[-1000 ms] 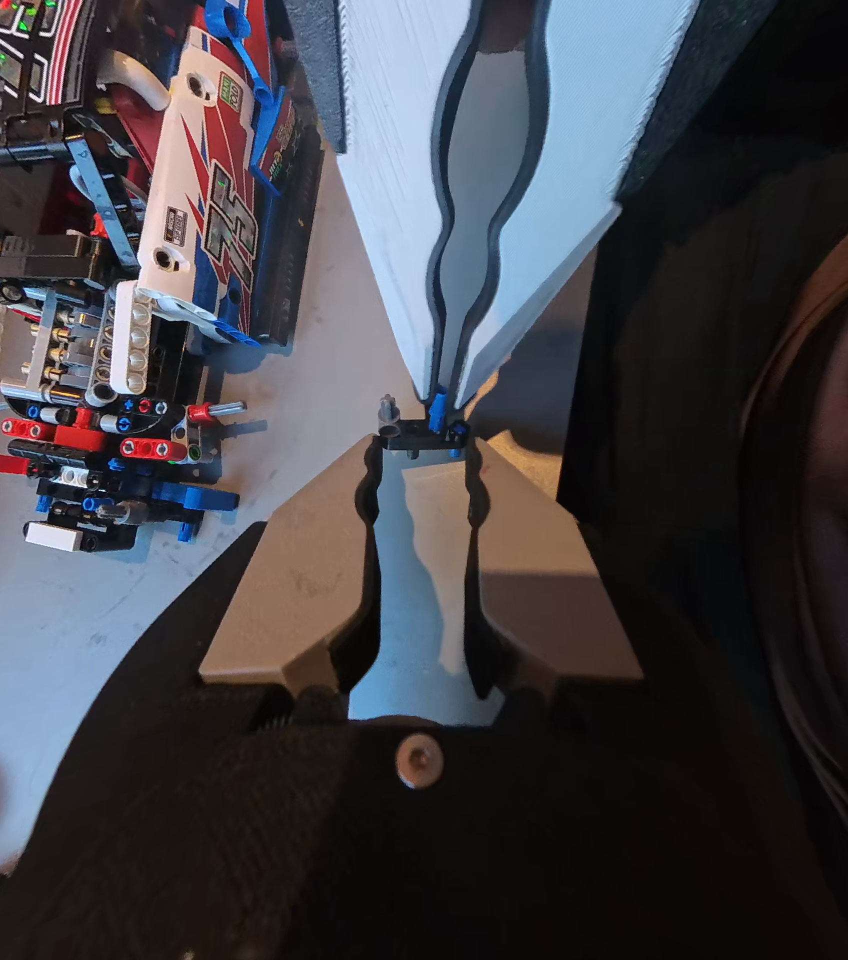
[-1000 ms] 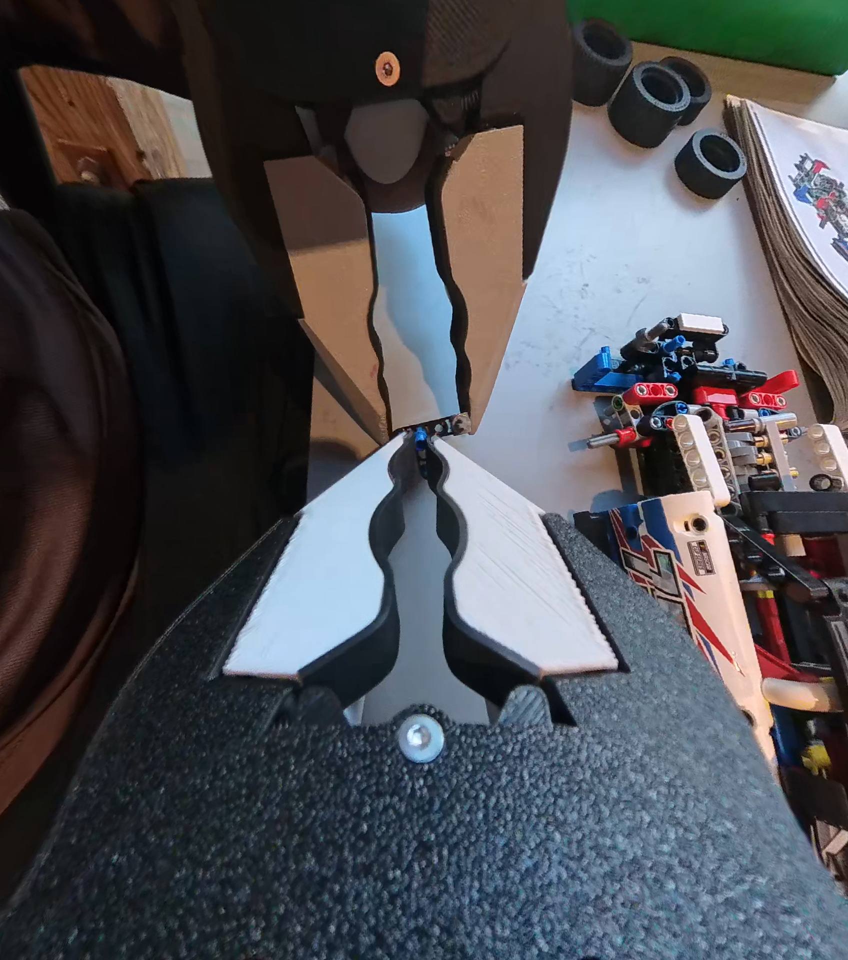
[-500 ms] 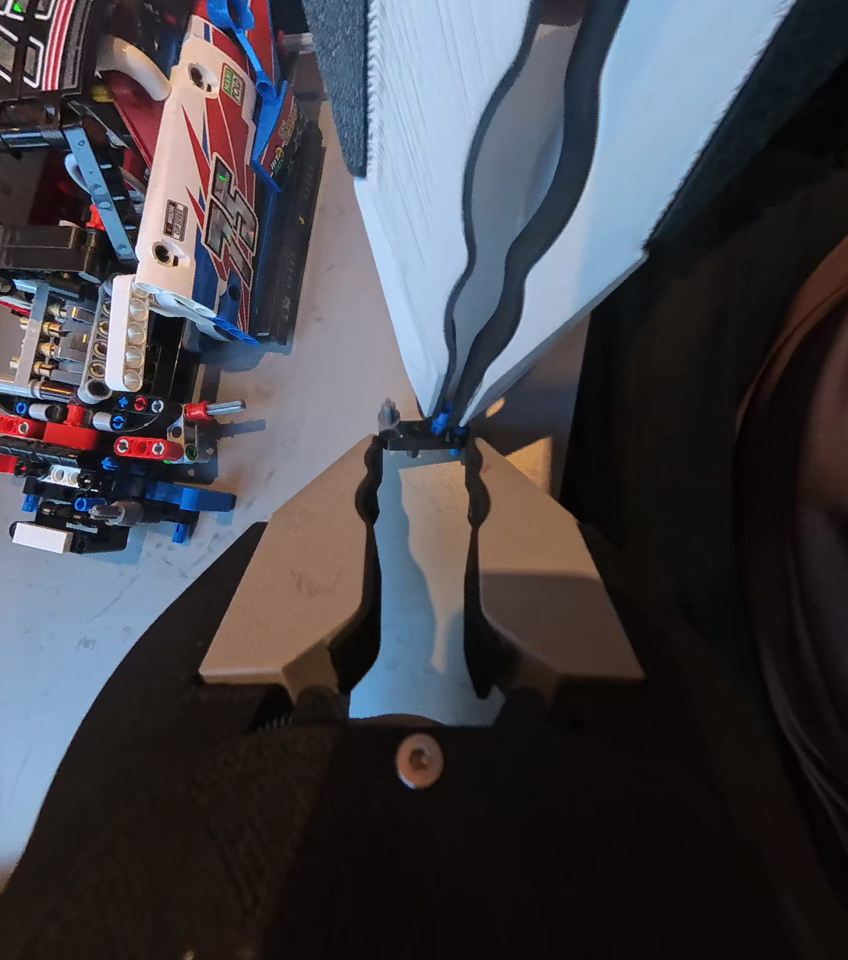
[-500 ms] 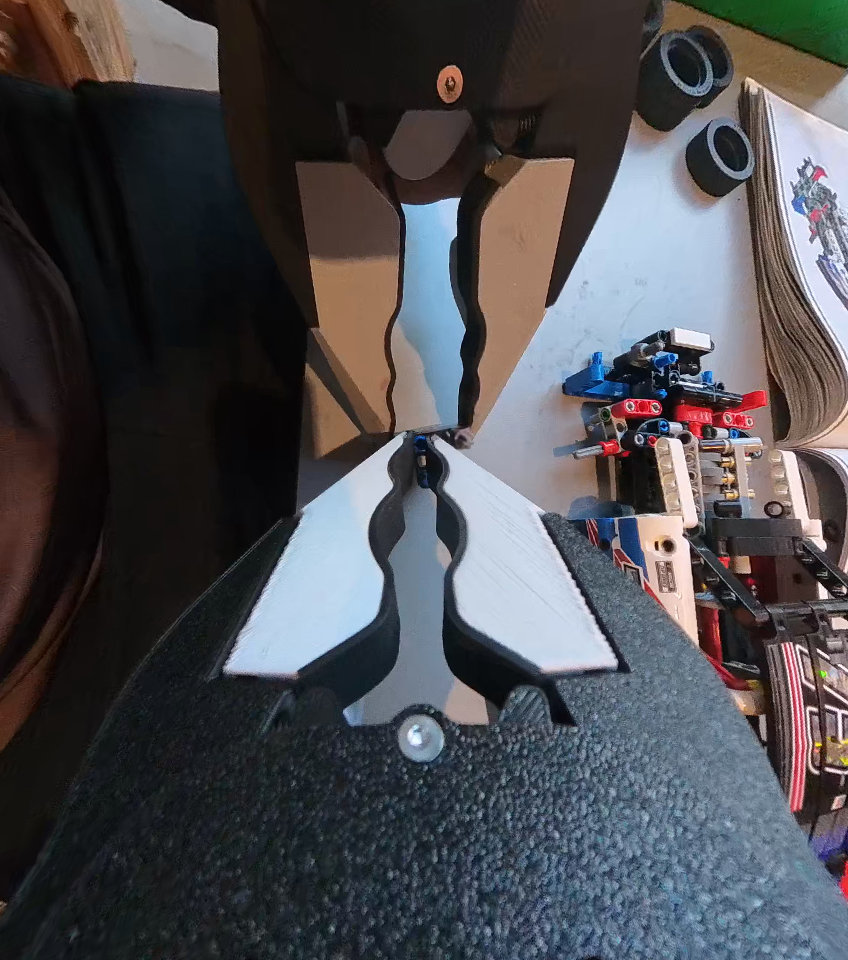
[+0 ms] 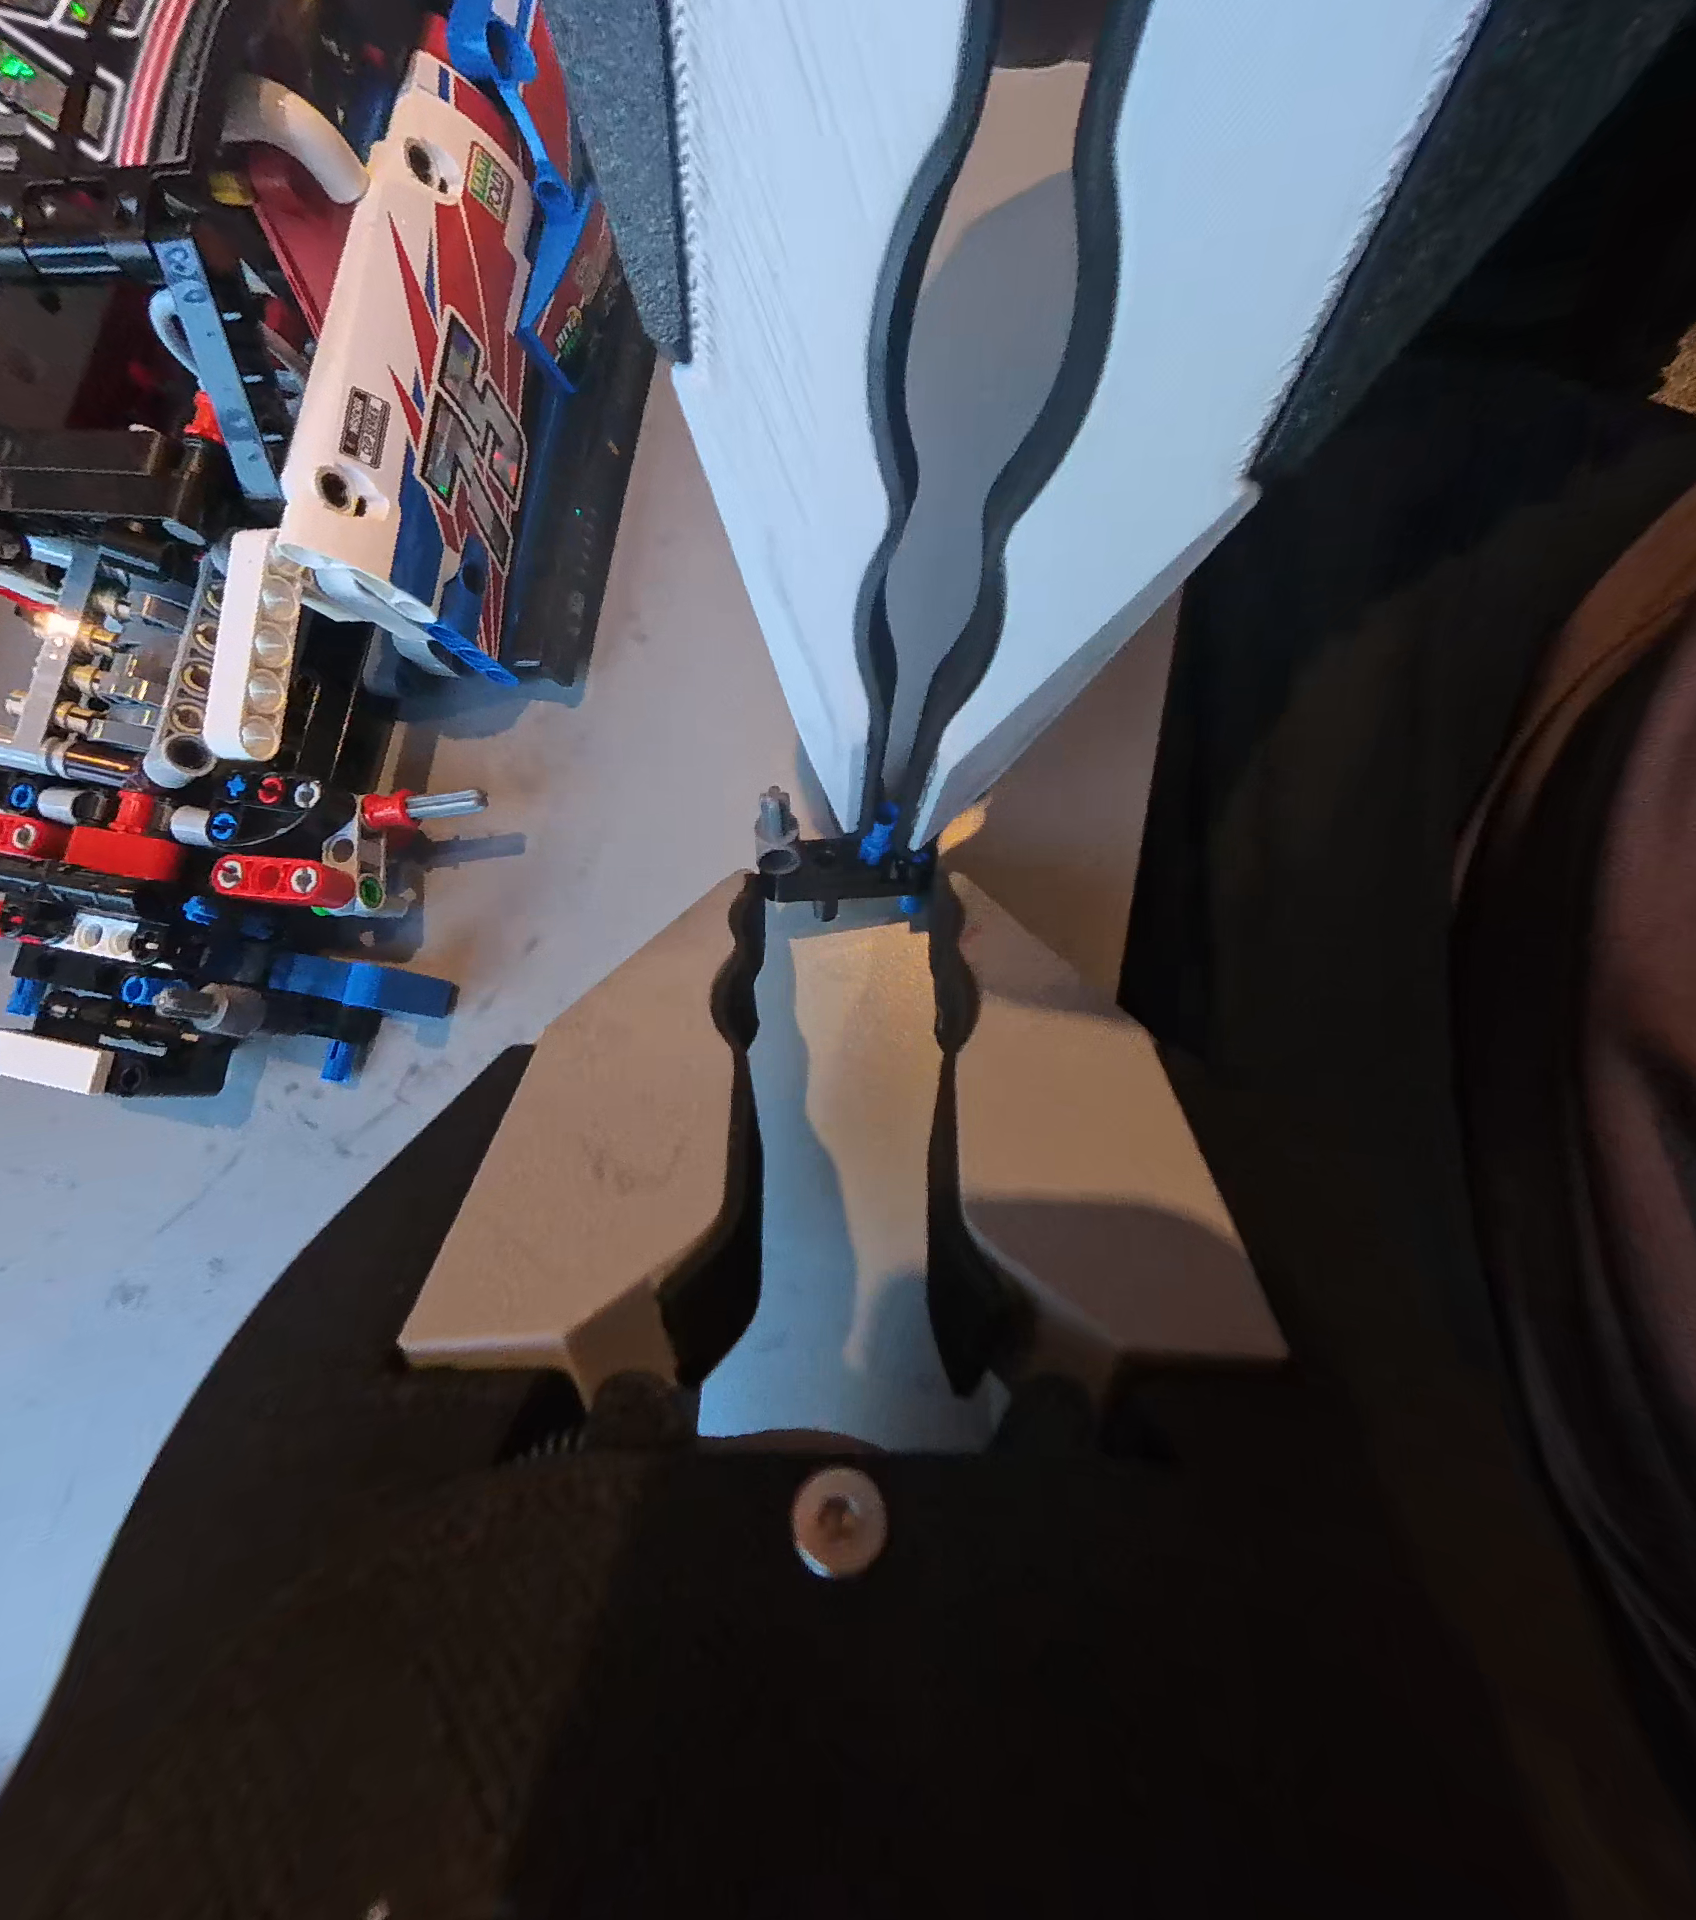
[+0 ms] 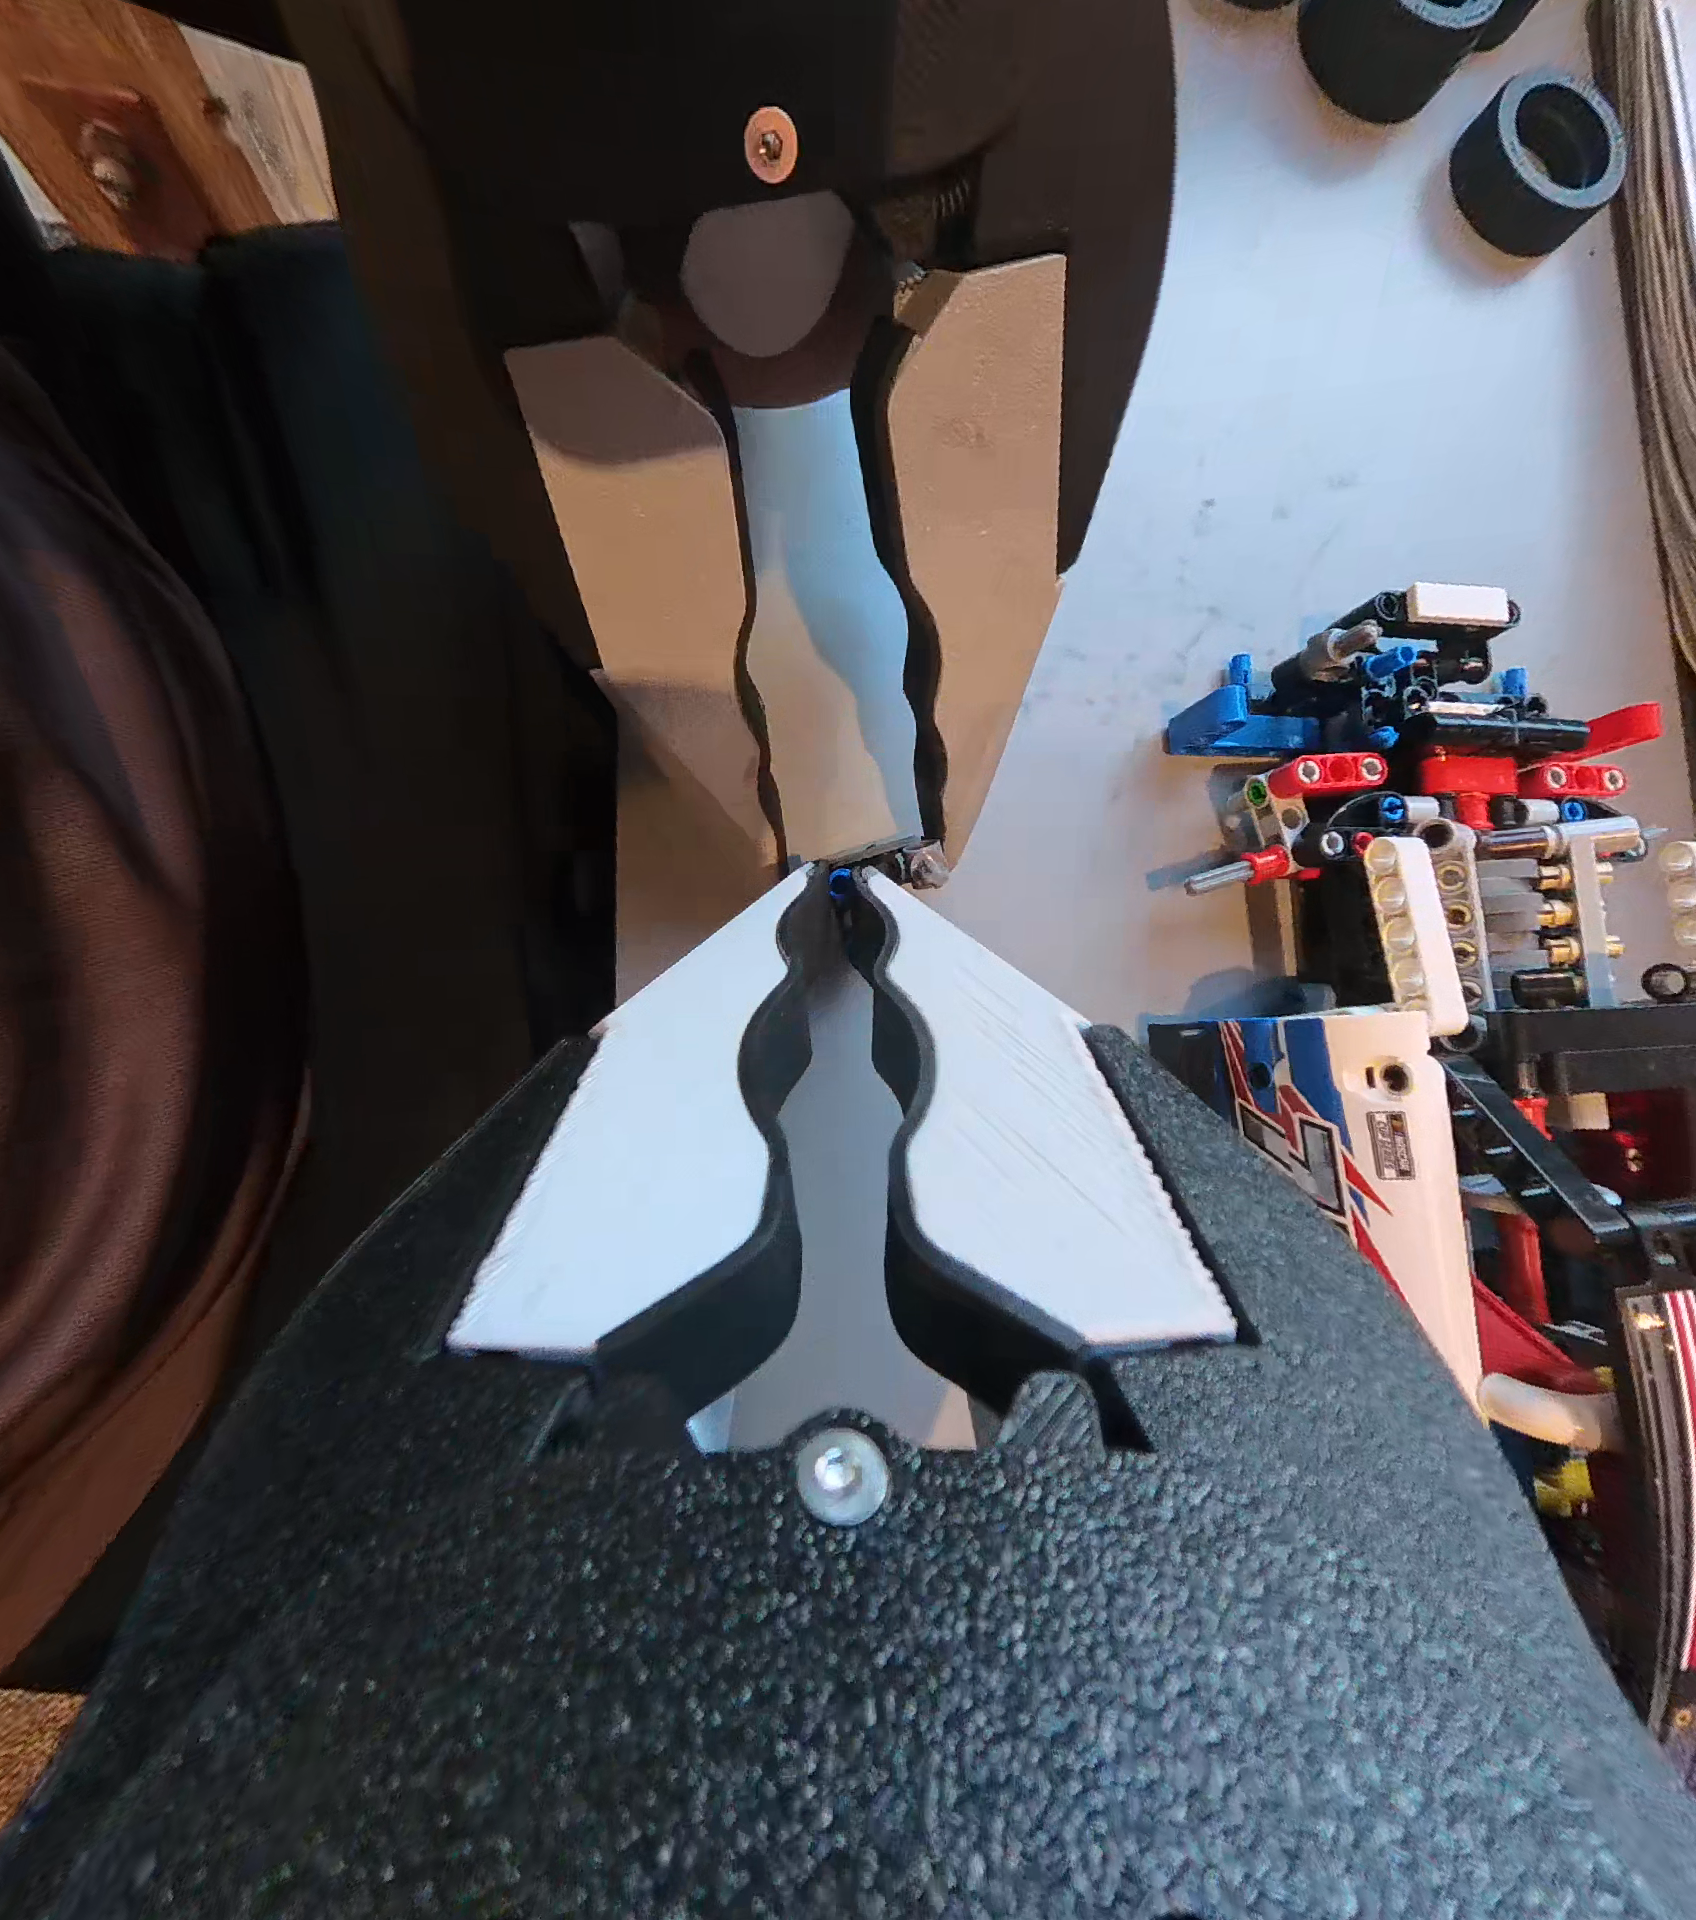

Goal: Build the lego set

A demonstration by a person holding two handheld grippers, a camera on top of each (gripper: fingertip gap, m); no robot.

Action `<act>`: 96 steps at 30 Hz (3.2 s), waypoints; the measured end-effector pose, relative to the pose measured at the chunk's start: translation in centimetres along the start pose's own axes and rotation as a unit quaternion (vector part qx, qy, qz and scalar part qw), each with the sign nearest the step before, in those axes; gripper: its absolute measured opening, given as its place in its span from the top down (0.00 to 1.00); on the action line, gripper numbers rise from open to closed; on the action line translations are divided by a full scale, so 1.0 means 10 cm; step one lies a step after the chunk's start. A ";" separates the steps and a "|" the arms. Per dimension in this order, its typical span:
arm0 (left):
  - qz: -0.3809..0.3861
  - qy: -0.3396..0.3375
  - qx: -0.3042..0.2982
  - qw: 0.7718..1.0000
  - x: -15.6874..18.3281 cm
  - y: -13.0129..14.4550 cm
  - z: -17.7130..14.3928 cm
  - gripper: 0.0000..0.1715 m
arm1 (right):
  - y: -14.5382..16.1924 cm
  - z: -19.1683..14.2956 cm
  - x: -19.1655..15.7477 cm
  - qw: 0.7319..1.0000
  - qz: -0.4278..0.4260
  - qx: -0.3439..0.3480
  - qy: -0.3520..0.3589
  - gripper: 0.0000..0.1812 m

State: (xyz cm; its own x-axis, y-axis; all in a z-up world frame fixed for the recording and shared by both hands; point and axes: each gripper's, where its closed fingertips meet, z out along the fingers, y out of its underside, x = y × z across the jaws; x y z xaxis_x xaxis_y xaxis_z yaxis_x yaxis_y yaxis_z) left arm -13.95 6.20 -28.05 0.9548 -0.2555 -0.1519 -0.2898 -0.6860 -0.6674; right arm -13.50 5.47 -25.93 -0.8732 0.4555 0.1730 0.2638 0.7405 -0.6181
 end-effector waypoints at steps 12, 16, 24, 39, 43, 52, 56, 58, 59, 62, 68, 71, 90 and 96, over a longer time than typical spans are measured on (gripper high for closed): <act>-0.014 0.006 0.014 1.000 0.00 0.00 0.00 0.83 | 0.14 0.00 -0.01 0.994 0.090 0.028 -0.052 0.98; -0.020 0.014 0.016 1.000 0.00 0.02 -0.01 0.83 | 0.08 0.01 0.00 0.998 0.053 0.034 -0.013 0.98; -0.032 0.022 0.030 0.999 0.00 0.00 0.00 0.83 | 0.00 -0.11 0.06 0.995 0.081 0.053 -0.023 0.98; -0.096 0.036 0.028 0.994 -0.13 0.13 -0.07 0.75 | 0.04 -0.15 0.15 0.988 0.125 0.082 -0.023 0.98; -0.100 0.048 0.032 0.993 -0.11 0.12 -0.08 0.73 | 0.03 -0.11 0.24 0.988 0.132 0.080 0.002 0.98; -0.103 0.095 0.040 0.989 0.00 0.11 -0.11 0.80 | 0.14 0.13 0.32 0.992 0.117 0.031 0.017 0.98; -0.124 0.062 0.036 0.990 -0.12 0.13 -0.10 0.83 | 0.16 0.12 0.22 0.993 0.117 0.031 -0.011 0.98; -0.133 0.036 0.033 0.990 -0.22 0.15 -0.09 0.84 | 0.18 0.09 0.19 0.992 0.122 0.031 -0.018 0.98; -0.137 0.020 0.031 0.990 -0.27 0.17 -0.09 0.85 | 0.17 0.07 0.17 0.991 0.126 0.035 -0.025 0.98; -0.135 0.011 0.029 0.990 -0.30 0.17 -0.09 0.81 | 0.17 0.03 0.14 0.991 0.127 0.038 -0.028 0.98; -0.132 0.028 0.033 0.990 -0.24 0.19 -0.13 0.79 | 0.19 -0.04 0.19 0.991 0.126 0.038 -0.013 0.98; -0.129 0.029 0.041 0.990 -0.23 0.18 -0.16 0.80 | 0.20 -0.06 0.20 0.991 0.127 0.039 -0.013 0.98; -0.206 0.080 0.042 0.974 -0.06 0.06 -0.10 0.79 | 0.09 -0.08 0.09 0.990 0.119 0.064 -0.037 0.98; -0.104 0.023 0.086 0.991 -0.08 -0.17 -0.28 0.87 | -0.01 -0.15 0.04 0.976 0.163 0.113 -0.084 0.98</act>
State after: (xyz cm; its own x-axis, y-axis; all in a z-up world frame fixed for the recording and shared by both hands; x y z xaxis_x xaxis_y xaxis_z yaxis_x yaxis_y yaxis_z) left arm -14.44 5.67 -24.68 0.9875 -0.1539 0.0334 -0.0670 -0.6020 -0.7957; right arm -13.27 6.32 -24.61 -0.8174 0.5477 -0.1784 0.4591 0.4325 -0.7760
